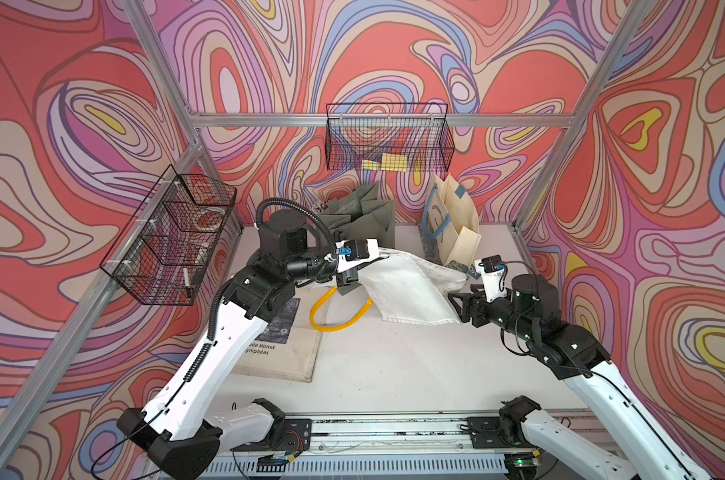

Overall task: Put away the canvas bag
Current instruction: Press the canvas bag at the center of the board.

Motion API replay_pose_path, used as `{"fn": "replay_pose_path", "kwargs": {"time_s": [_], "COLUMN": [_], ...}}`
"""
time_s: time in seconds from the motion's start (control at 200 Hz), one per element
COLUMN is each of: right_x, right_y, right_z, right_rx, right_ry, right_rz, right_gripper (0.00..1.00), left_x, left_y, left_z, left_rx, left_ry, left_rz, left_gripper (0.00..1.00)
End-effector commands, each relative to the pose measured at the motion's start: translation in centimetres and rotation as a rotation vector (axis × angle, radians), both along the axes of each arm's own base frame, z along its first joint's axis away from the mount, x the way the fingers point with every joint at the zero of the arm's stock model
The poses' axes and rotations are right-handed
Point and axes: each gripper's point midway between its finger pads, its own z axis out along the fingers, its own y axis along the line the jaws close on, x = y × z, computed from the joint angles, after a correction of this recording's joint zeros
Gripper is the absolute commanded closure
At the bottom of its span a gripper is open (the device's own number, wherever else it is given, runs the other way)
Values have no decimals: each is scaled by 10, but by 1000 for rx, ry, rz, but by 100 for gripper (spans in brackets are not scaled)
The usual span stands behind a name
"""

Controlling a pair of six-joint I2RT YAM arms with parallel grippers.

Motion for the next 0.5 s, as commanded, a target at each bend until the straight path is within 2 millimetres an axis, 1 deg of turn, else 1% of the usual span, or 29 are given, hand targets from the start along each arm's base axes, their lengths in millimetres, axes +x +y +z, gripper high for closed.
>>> {"fn": "replay_pose_path", "kwargs": {"time_s": [0.0,0.14,0.185,0.245,0.381,0.426,0.491], "right_x": [-1,-2,0,1,4,4,7], "right_y": [10,13,16,19,29,30,30], "right_z": [-8,-9,0,6,13,15,16], "right_rx": [94,146,176,209,285,308,326], "right_ry": [35,-2,-47,-81,-142,-166,-195], "right_rz": [16,30,39,46,88,95,87], "right_gripper": [22,22,24,24,26,29,39], "left_x": [-14,-17,-18,-20,-22,-23,-24], "left_y": [7,7,6,5,4,3,3], "left_z": [39,45,44,44,43,42,41], "left_rx": [-89,-115,-118,-128,-157,-159,-162], "left_ry": [-167,-166,-156,-141,-106,-92,-80], "left_rz": [-20,-30,-40,-51,-75,-81,-88], "left_gripper": [100,100,100,100,100,100,100]}}
